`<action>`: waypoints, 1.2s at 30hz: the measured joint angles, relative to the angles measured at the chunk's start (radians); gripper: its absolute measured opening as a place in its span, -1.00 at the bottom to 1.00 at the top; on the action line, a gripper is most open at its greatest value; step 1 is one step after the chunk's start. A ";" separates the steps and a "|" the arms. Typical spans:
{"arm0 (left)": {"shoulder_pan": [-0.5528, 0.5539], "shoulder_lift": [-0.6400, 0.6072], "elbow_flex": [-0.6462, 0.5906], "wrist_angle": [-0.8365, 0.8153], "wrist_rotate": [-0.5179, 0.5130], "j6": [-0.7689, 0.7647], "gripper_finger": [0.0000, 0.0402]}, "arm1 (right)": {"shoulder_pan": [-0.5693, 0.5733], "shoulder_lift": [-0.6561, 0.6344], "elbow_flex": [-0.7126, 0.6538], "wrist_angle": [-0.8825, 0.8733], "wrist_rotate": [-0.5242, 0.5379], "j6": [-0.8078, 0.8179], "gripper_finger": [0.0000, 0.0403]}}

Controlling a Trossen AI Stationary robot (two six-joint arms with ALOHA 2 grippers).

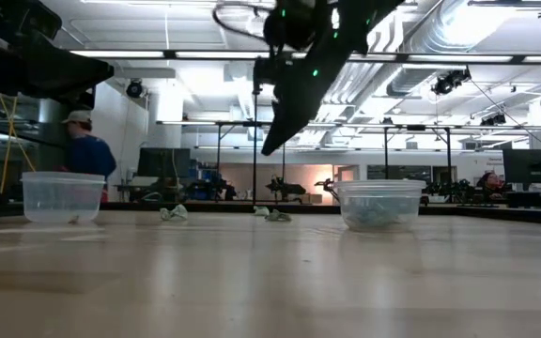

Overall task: Pick and place items into bin
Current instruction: Put the stevia pack into the right transparent bin

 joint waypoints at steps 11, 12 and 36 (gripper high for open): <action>0.000 0.000 0.000 0.000 0.000 0.000 -0.60 | -0.115 0.059 -0.002 0.039 -0.187 -0.003 -0.09; 0.000 0.000 0.000 0.000 0.000 0.000 -0.60 | -0.119 0.059 -0.002 0.038 -0.191 -0.003 -0.09; 0.000 0.000 0.000 0.000 0.000 0.000 -0.60 | -0.144 0.209 -0.002 0.019 -0.158 -0.083 -0.20</action>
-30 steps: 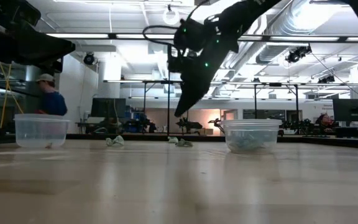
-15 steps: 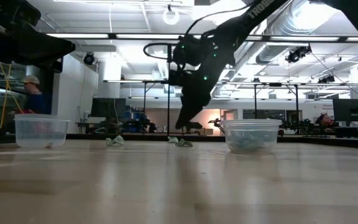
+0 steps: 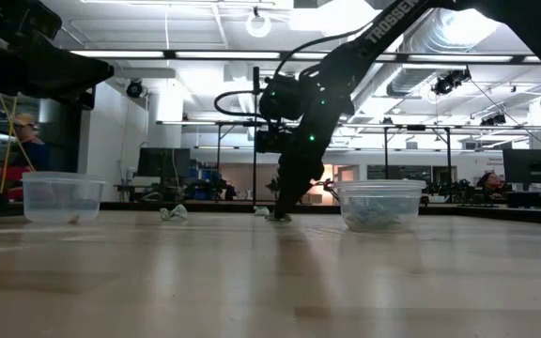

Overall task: Pick and place items into bin
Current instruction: Put the stevia pack into the right transparent bin

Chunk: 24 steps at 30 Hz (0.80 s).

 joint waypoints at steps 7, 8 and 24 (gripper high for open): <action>0.000 0.000 0.000 0.000 0.000 0.000 -0.60 | 0.000 0.000 0.000 -0.007 -0.013 0.004 -0.62; 0.000 0.000 0.000 0.000 0.000 0.000 -0.60 | 0.000 -0.002 0.000 -0.005 -0.021 0.009 -0.69; 0.000 0.000 0.000 0.000 0.000 0.000 -0.60 | 0.119 -0.010 0.377 -0.799 -0.151 0.065 -0.95</action>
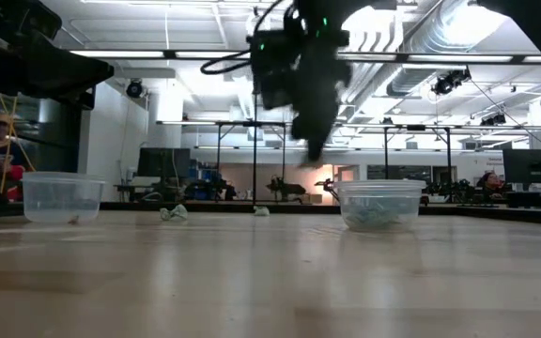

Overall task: Pick and place items into bin
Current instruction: Put the stevia pack into the right transparent bin

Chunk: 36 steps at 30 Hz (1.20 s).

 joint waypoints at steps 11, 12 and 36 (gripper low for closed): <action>0.000 0.000 0.000 0.000 0.000 0.000 -0.60 | 0.091 0.001 -0.071 -0.199 0.128 0.152 -0.92; 0.000 0.000 0.000 0.000 0.000 0.000 -0.60 | 0.094 0.001 -0.082 -0.208 0.128 0.159 -0.92; 0.000 0.000 0.000 0.000 0.000 0.000 -0.60 | 0.069 -0.452 -0.666 0.950 0.122 0.088 -0.56</action>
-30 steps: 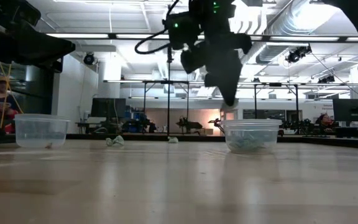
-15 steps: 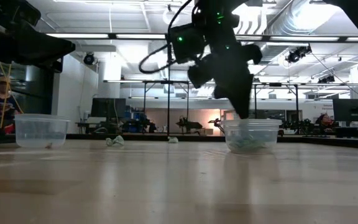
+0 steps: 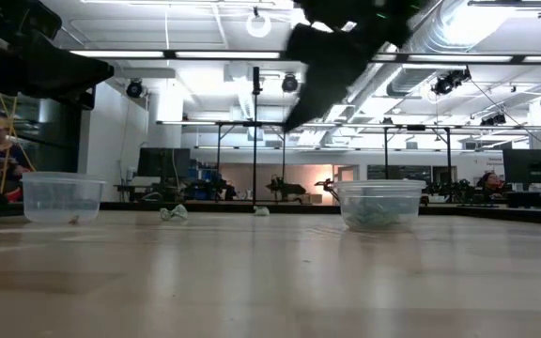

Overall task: Pick and place items into bin
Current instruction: Put the stevia pack into the right transparent bin

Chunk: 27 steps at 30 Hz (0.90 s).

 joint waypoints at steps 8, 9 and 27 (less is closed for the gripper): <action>0.000 0.000 0.000 0.000 0.000 0.000 -0.60 | -0.029 -0.459 -0.496 0.337 0.049 0.126 -0.65; 0.000 0.000 0.000 0.000 0.000 0.000 -0.60 | -0.023 -0.523 -0.551 0.375 0.064 0.139 -0.66; 0.000 0.000 0.000 0.000 0.000 0.000 -0.60 | 0.176 -1.318 -1.013 0.607 0.241 0.142 -0.86</action>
